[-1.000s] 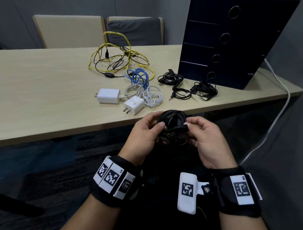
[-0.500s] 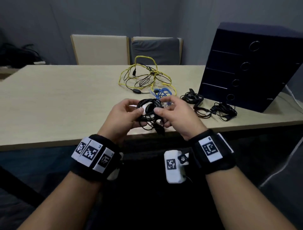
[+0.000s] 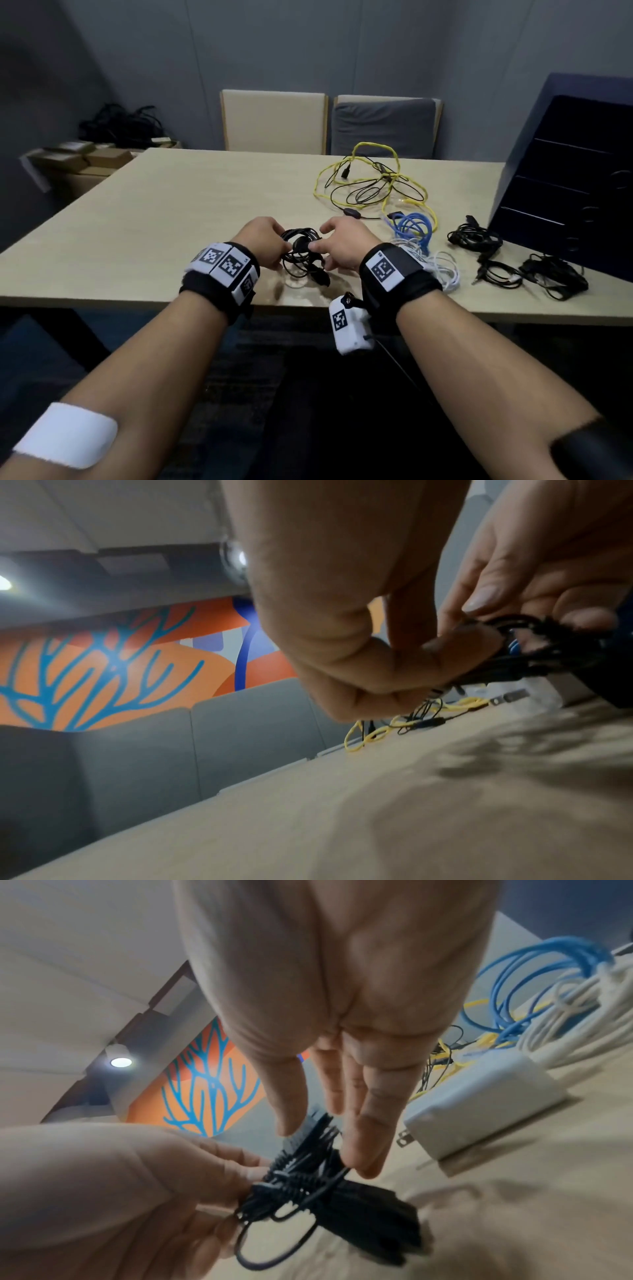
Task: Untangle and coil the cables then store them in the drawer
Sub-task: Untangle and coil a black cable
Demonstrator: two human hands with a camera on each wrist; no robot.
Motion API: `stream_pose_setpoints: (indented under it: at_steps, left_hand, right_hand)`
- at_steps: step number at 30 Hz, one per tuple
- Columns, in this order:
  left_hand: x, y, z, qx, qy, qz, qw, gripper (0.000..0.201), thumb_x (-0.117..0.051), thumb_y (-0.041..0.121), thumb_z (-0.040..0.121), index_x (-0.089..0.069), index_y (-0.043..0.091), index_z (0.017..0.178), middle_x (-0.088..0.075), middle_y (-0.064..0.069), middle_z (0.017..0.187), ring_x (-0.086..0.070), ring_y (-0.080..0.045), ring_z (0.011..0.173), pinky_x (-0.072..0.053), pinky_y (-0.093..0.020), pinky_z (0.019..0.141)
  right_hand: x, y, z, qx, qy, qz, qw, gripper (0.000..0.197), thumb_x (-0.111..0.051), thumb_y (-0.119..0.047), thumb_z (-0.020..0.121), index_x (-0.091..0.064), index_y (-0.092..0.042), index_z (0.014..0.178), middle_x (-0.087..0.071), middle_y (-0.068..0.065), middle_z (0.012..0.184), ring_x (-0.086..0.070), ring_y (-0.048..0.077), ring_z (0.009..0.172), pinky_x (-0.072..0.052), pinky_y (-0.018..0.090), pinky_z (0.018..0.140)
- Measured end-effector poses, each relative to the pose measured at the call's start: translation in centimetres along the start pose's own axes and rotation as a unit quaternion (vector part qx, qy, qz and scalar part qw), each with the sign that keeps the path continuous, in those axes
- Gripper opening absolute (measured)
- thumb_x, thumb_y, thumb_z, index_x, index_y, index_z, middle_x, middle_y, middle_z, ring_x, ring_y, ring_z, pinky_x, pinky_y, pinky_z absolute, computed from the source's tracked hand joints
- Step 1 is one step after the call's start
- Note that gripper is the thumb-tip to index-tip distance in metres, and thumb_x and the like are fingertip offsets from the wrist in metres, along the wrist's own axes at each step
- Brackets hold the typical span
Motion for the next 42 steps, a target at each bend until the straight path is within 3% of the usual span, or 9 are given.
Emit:
stream_pose_setpoints:
  at_steps: [8,12,16,22,24,28,32,37,42]
  left_hand:
    - [-0.1,-0.9,0.5,0.025,-0.031,0.038,0.999,0.007,-0.063,0.010,0.089,-0.059,0.005,0.090,-0.064,-0.017,0.083,-0.068,-0.029,0.076,-0.060,-0.043,0.077]
    - [0.2,-0.4,-0.1,0.038,-0.045,0.045,0.997,0.014,-0.060,0.018,0.094,-0.054,0.010,0.104,-0.062,-0.014,0.086,-0.062,-0.029,0.073,-0.058,-0.048,0.081]
    - [1.3,2.4,-1.0,0.000,-0.022,0.066,0.998,0.039,-0.059,0.027,0.095,-0.052,0.010,0.129,-0.060,-0.008,0.099,-0.063,-0.024,0.083,-0.057,-0.037,0.075]
    - [0.3,8.1,-1.5,-0.060,-0.021,0.093,0.994,0.035,-0.058,0.029,0.095,-0.054,0.010,0.124,-0.060,-0.007,0.090,-0.063,-0.024,0.083,-0.056,-0.038,0.077]
    - [-0.1,9.6,-1.3,-0.074,-0.020,0.127,0.989,0.032,-0.057,0.031,0.095,-0.056,0.012,0.120,-0.060,-0.006,0.086,-0.066,-0.026,0.090,-0.058,-0.040,0.081]
    - [-0.9,12.2,0.7,-0.096,-0.011,0.232,0.968,0.036,-0.057,0.033,0.095,-0.060,0.006,0.119,-0.067,-0.014,0.105,-0.065,-0.030,0.100,-0.055,-0.039,0.088]
    - [-2.0,13.6,3.9,-0.099,-0.014,0.312,0.945,0.042,-0.056,0.035,0.095,-0.057,0.005,0.125,-0.063,-0.013,0.119,-0.061,-0.030,0.101,-0.049,-0.033,0.083]
    - [-4.3,14.9,9.1,-0.097,-0.033,0.367,0.925,0.048,-0.057,0.037,0.095,-0.054,0.007,0.131,-0.057,-0.010,0.132,-0.053,-0.028,0.121,-0.042,-0.034,0.091]
    - [-5.9,15.8,12.5,-0.092,-0.057,0.366,0.924,0.068,-0.062,0.037,0.092,-0.032,0.011,0.147,-0.046,-0.009,0.145,-0.045,-0.028,0.130,-0.039,-0.034,0.096]
  right_hand:
    - [-0.6,1.5,0.8,-0.030,-0.005,0.065,0.997,0.025,-0.070,-0.015,0.088,-0.062,-0.003,0.109,-0.063,0.013,0.074,-0.059,0.026,0.065,-0.056,0.048,0.083]
    - [0.9,1.5,-0.3,-0.017,-0.010,0.082,0.996,0.013,-0.068,-0.015,0.090,-0.062,-0.005,0.097,-0.065,0.018,0.078,-0.064,0.029,0.069,-0.056,0.049,0.083]
    - [3.8,1.3,-1.7,0.005,0.007,0.077,0.997,0.018,-0.065,-0.012,0.093,-0.061,0.003,0.103,-0.061,0.016,0.084,-0.062,0.029,0.068,-0.057,0.041,0.069]
    - [8.5,2.0,-2.4,0.015,0.048,0.029,0.998,0.009,-0.064,-0.018,0.093,-0.062,-0.010,0.089,-0.062,0.011,0.087,-0.062,0.022,0.062,-0.053,0.031,0.054]
    - [9.9,2.3,-2.0,0.014,0.066,0.007,0.998,0.011,-0.066,-0.020,0.092,-0.062,-0.011,0.086,-0.063,0.010,0.083,-0.063,0.023,0.063,-0.056,0.035,0.057]
    - [12.6,2.7,-0.7,0.009,0.076,-0.081,0.994,0.019,-0.066,-0.027,0.092,-0.063,-0.008,0.091,-0.063,0.007,0.073,-0.062,0.022,0.062,-0.056,0.036,0.062]
    - [14.4,3.7,1.0,0.003,0.082,-0.115,0.990,0.017,-0.067,-0.027,0.091,-0.062,-0.013,0.083,-0.065,0.006,0.082,-0.066,0.027,0.070,-0.059,0.044,0.070]
    - [16.2,5.6,3.6,-0.004,0.104,-0.156,0.982,0.019,-0.070,-0.033,0.088,-0.068,-0.014,0.088,-0.062,-0.002,0.075,-0.058,0.019,0.070,-0.042,0.027,0.057]
    - [17.8,5.9,6.3,-0.005,0.104,-0.177,0.979,0.021,-0.069,-0.039,0.088,-0.067,-0.017,0.091,-0.066,-0.001,0.091,-0.058,0.017,0.076,-0.042,0.028,0.069]
Point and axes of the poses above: each hand's wrist, its own z-axis towards the middle knuckle, its own x-axis out of the back of the hand, y = z × x, the point moved 4 cm from there along z, towards the middle knuckle
